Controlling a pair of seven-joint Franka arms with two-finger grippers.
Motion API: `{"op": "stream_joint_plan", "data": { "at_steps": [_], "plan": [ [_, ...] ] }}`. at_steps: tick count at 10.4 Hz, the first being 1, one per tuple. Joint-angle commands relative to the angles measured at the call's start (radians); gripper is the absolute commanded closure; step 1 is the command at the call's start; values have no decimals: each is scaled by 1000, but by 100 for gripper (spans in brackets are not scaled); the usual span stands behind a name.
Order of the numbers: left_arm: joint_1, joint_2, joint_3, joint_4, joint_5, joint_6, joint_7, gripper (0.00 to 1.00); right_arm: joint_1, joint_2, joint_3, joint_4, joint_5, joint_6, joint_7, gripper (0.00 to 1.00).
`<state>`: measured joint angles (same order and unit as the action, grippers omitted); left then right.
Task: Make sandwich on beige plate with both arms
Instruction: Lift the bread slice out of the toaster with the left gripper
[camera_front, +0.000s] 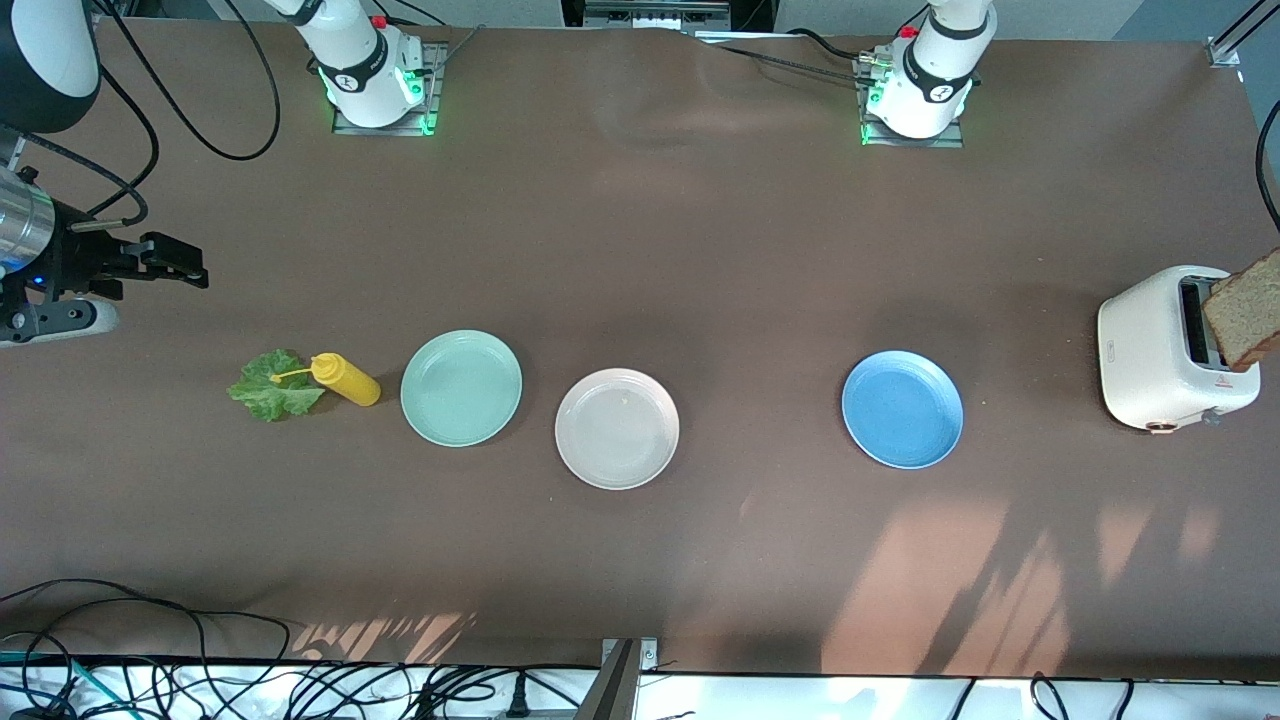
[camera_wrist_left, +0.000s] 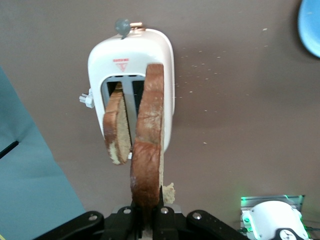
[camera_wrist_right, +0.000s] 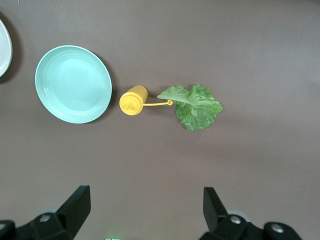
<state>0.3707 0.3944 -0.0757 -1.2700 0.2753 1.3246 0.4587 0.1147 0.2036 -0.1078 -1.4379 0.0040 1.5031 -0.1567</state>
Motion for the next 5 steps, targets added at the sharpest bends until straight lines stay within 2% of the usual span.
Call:
{"op": "stream_joint_plan", "data": {
  "at_steps": [1, 5],
  "plan": [
    [-62, 9, -3, 32, -106, -47, -189, 98, -7, -9, 3, -12, 19, 8, 6, 0],
    [-203, 43, 2, 32, -422, -47, -590, 97, -19, -7, 3, -12, 21, 8, 6, 0]
  ]
}}
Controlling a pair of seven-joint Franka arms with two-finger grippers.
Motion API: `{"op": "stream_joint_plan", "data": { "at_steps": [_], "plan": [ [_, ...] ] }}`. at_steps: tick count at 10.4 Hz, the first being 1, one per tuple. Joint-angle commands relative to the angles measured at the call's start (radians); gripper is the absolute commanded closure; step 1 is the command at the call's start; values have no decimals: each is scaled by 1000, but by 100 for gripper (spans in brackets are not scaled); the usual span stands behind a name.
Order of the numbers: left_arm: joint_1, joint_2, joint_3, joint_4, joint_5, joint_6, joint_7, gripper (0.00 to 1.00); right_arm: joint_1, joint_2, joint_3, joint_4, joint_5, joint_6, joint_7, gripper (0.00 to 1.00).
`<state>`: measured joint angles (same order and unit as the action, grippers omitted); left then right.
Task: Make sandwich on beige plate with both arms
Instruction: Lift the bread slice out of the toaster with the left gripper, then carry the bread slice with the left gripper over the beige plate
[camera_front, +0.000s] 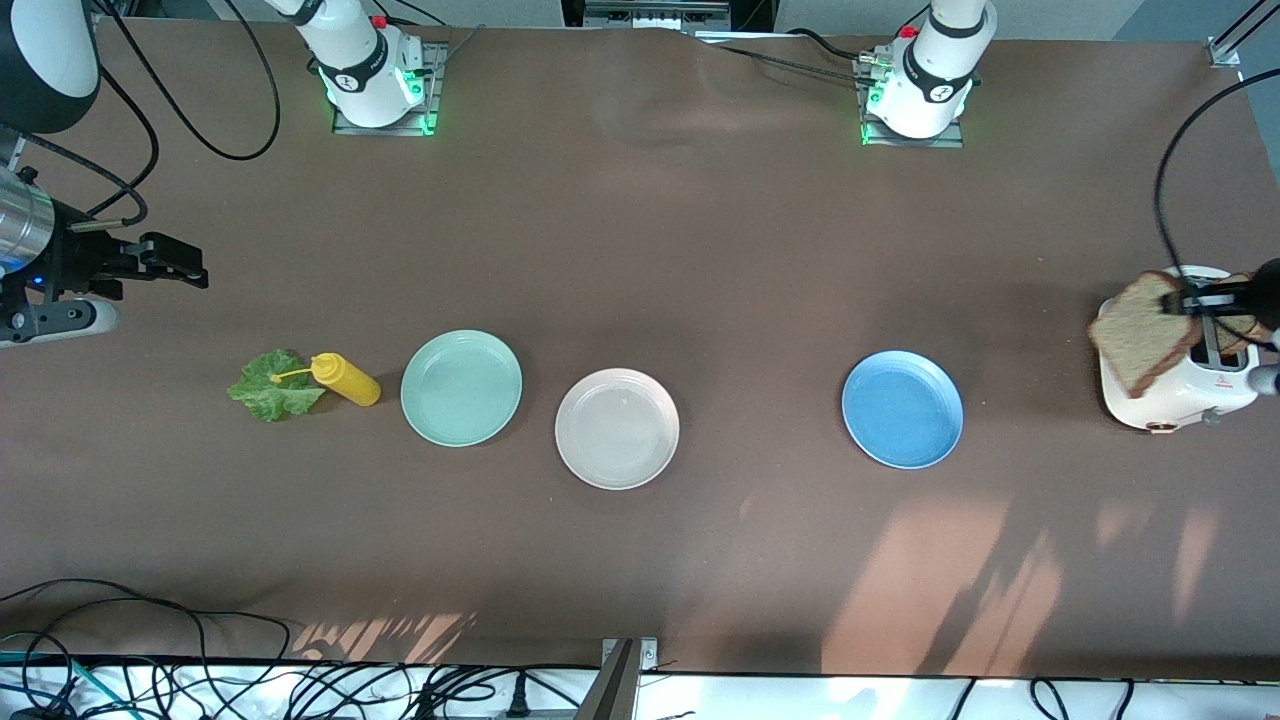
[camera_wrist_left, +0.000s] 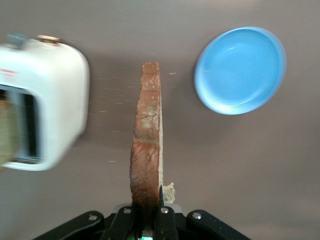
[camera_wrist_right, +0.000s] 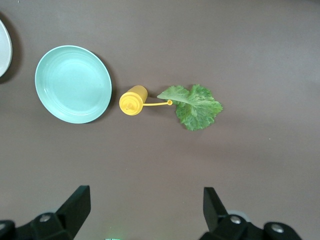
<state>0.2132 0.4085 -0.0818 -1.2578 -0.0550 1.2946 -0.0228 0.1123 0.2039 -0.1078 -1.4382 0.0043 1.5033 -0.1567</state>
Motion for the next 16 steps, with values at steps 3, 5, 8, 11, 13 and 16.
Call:
{"op": "stream_joint_plan", "data": {
  "at_steps": [3, 5, 8, 11, 13, 16],
  "plan": [
    [-174, 111, 8, 20, -315, 67, -284, 94, -19, -8, 2, -10, 68, 15, 6, 0],
    [-234, 160, 8, 20, -483, 199, -376, 93, -26, -8, 2, -11, 66, 14, 6, 0],
    [-394, 245, 8, 20, -570, 485, -498, 93, -25, -8, 5, -11, 69, 8, 9, 0],
    [-514, 303, 8, 18, -598, 691, -554, 93, -20, -8, 7, -11, 69, 5, 9, 0],
    [-563, 320, 8, 11, -635, 770, -542, 93, -20, -8, 8, -11, 69, 5, 9, 0],
    [-676, 369, 8, -3, -640, 931, -557, 93, -19, -8, 8, -11, 88, 12, 9, 0]
  ]
}}
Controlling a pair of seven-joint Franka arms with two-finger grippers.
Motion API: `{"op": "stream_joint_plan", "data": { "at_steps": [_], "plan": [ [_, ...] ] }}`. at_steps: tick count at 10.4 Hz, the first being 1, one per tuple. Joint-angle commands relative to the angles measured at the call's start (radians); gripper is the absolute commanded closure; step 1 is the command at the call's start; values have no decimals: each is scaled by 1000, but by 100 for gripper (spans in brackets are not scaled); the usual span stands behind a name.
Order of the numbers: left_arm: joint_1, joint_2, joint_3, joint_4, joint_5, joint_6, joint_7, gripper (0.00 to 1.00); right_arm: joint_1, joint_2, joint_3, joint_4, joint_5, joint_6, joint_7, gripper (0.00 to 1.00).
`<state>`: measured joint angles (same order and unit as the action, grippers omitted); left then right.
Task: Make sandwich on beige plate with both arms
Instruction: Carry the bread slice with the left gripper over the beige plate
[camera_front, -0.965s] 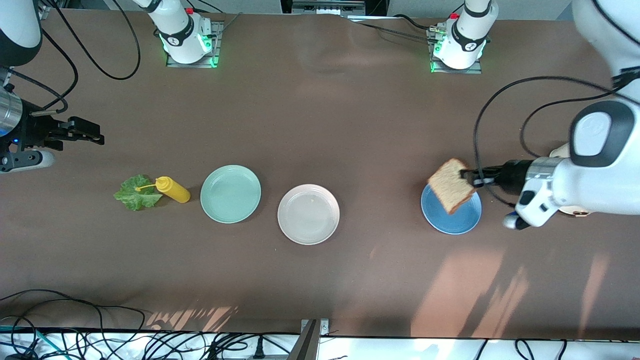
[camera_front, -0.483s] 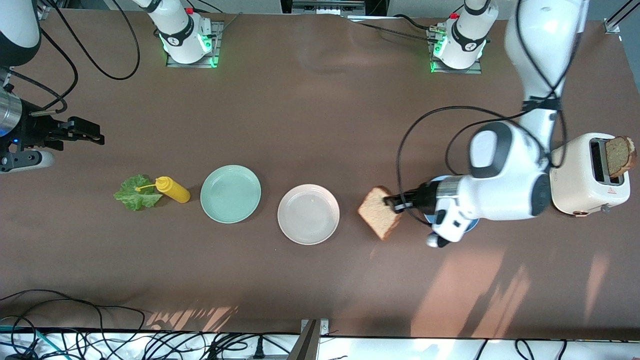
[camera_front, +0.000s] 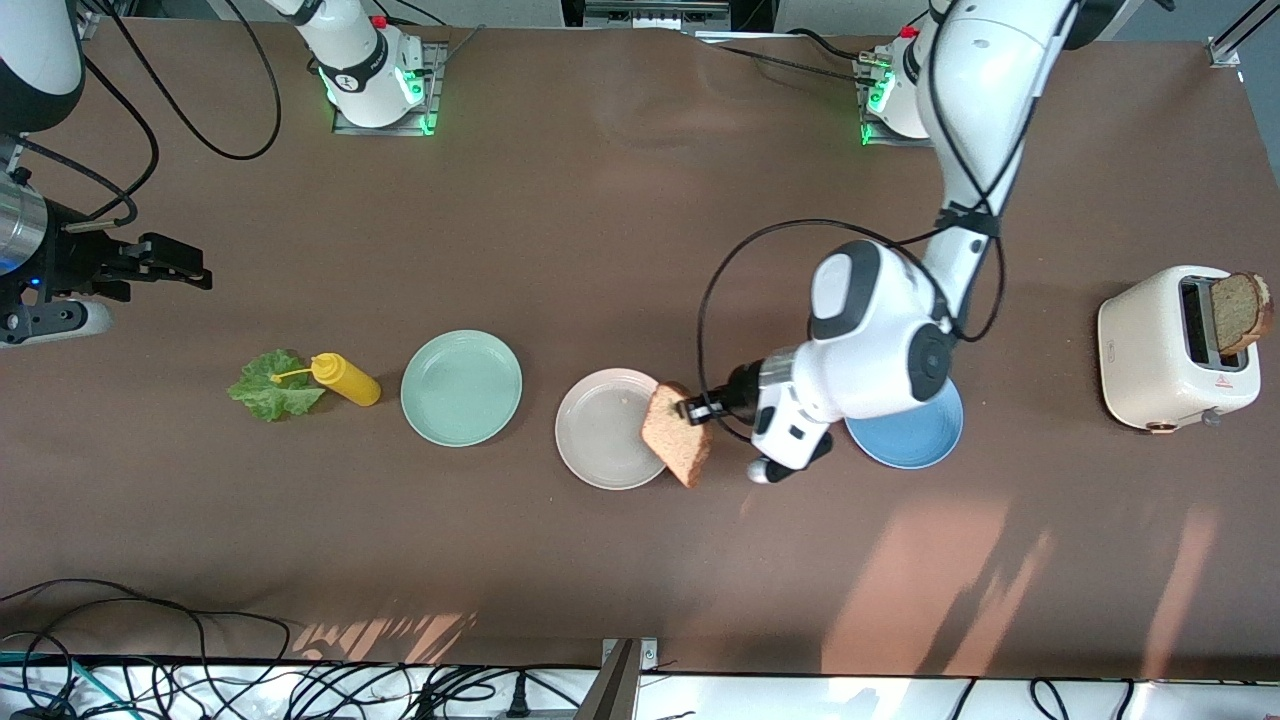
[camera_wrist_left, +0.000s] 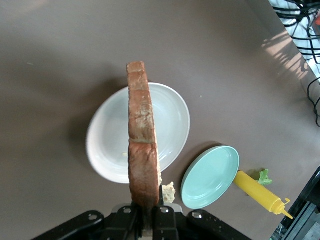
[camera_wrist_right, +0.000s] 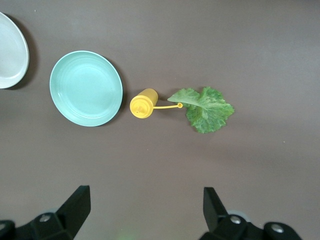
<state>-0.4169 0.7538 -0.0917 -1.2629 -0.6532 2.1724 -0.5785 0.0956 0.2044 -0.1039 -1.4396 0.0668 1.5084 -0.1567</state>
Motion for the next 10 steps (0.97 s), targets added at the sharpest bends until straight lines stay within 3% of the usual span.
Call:
{"op": "stream_joint_plan", "data": {
  "at_steps": [1, 3, 10],
  "plan": [
    [-65, 54, 18, 11, -46, 72, -4, 93, -7, -8, 4, -11, 27, 3, 9, 0],
    [-108, 84, 18, 16, -69, 162, -15, 93, -11, -8, 1, -11, 27, 9, 9, 0],
    [-146, 101, 17, 25, -91, 187, -24, 92, -16, -7, 0, -13, 27, 12, 9, 0]
  ]
}}
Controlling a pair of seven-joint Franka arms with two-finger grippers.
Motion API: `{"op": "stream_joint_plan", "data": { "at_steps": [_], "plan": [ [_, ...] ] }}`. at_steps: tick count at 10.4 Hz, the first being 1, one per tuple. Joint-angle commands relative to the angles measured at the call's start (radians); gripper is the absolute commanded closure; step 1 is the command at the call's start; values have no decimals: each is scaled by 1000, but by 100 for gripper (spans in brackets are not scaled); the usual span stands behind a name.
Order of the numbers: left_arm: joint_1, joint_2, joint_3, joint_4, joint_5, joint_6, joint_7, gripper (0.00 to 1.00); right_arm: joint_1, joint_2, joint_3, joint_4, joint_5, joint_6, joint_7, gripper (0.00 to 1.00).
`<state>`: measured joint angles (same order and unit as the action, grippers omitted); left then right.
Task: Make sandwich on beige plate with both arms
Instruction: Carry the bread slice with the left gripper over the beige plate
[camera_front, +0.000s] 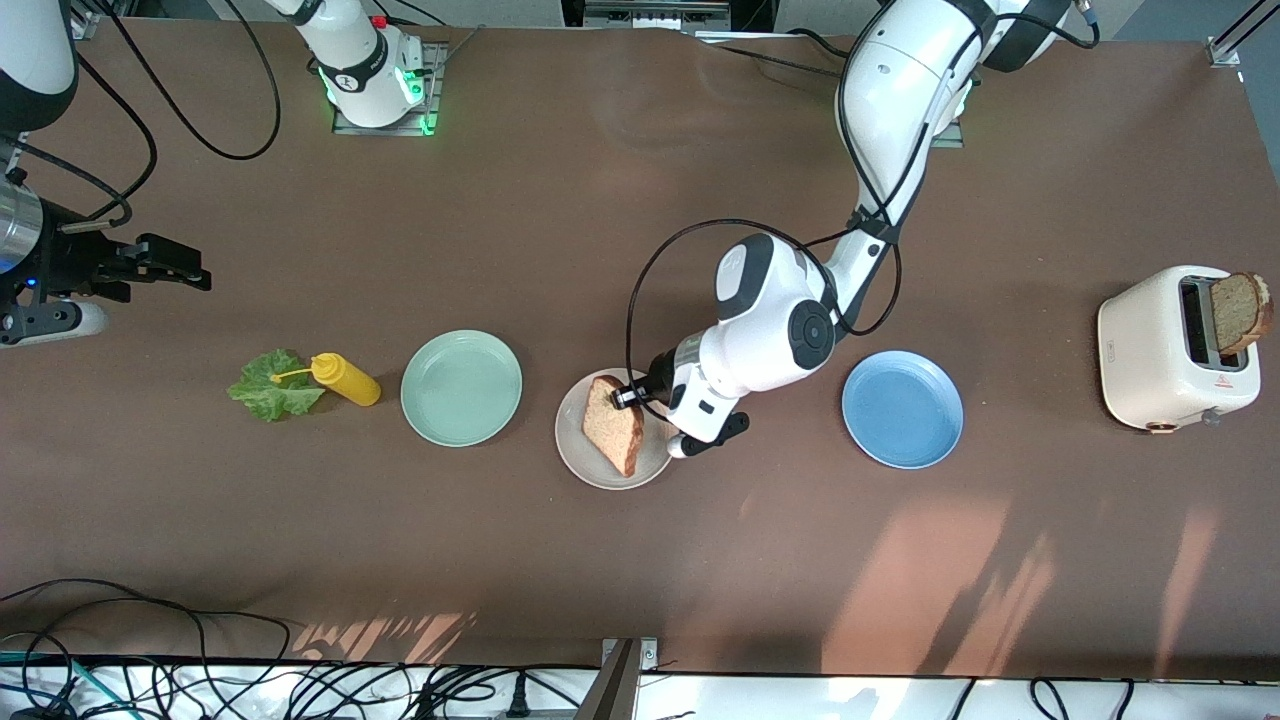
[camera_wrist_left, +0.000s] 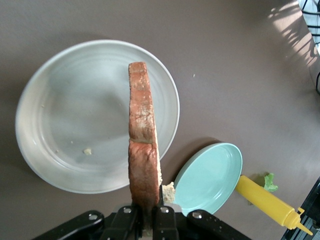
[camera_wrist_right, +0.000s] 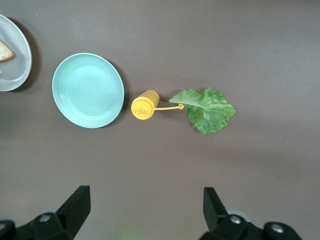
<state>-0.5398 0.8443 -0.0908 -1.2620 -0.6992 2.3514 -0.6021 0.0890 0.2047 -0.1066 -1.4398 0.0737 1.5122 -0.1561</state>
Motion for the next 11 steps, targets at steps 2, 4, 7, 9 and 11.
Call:
{"op": "stream_joint_plan", "data": {
  "at_steps": [2, 4, 7, 9, 11],
  "plan": [
    [-35, 21, 17, 24, -49, 9, -1, 90, -11, -7, 2, -13, 20, 11, 9, 0],
    [-40, 27, 17, 24, -49, 9, 2, 90, -12, -1, 2, -10, 20, 19, 9, 0],
    [-42, 33, 17, 26, -49, 9, 2, 90, -12, 4, 2, -10, 21, 37, 7, 0],
    [-43, 33, 17, 26, -49, 9, -1, 84, -14, 4, 2, -10, 21, 45, 7, 0],
    [-48, 33, 17, 24, -49, 9, -8, 58, -14, 12, 2, -10, 21, 63, 7, 0]
  ]
}}
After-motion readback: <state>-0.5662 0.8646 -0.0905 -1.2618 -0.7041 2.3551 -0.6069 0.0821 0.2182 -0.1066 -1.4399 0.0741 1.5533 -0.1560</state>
